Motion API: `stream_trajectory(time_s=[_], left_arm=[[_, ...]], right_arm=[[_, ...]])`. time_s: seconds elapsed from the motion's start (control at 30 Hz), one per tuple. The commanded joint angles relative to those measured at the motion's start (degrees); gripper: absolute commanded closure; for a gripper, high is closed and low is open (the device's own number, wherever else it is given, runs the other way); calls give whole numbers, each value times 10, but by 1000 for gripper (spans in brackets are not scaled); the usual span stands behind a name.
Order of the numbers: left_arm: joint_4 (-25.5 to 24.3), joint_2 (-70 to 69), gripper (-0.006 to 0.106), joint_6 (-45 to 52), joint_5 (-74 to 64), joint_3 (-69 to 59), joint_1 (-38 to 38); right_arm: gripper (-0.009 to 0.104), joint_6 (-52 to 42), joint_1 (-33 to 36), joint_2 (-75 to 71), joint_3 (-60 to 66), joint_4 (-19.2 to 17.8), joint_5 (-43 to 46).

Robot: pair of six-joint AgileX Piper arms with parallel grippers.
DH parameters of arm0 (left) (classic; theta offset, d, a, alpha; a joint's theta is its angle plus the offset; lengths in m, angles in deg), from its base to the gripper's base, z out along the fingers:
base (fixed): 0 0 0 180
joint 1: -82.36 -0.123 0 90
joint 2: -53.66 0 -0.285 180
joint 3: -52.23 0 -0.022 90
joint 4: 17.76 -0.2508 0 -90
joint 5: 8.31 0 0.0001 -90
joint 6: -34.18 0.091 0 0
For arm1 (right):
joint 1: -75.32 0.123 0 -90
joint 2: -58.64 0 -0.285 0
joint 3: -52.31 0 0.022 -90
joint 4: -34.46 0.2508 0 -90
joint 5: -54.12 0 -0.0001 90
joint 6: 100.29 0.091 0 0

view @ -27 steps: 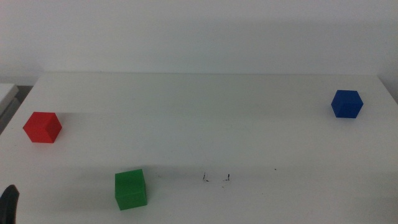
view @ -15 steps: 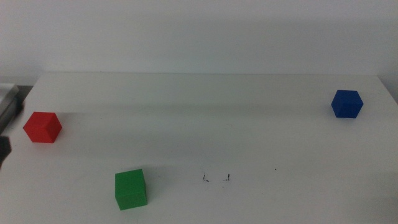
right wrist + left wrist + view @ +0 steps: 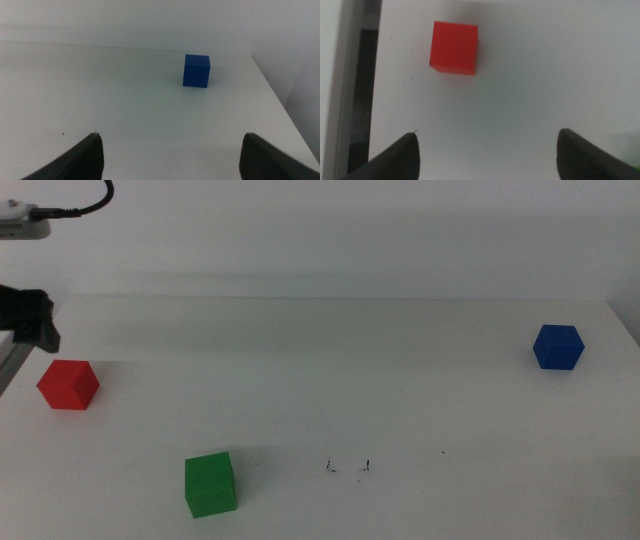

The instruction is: Stack red cubes first, then green, then blue cubes in a specific spot.

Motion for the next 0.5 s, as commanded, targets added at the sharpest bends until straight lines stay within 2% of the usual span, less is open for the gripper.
stream_trajectory(time_s=[0.0, 0.27, 0.47], left_arm=[[34, 69, 7, 56, -30, 58, -21], [27, 237, 7, 97, -31, 174, -33], [34, 302, 7, 115, 6, 199, -33]], right_arm=[[2, -3, -1, -2, 1, -6, 5], [2, -3, -1, -2, 1, -6, 5], [2, -3, -1, -2, 1, -6, 5]])
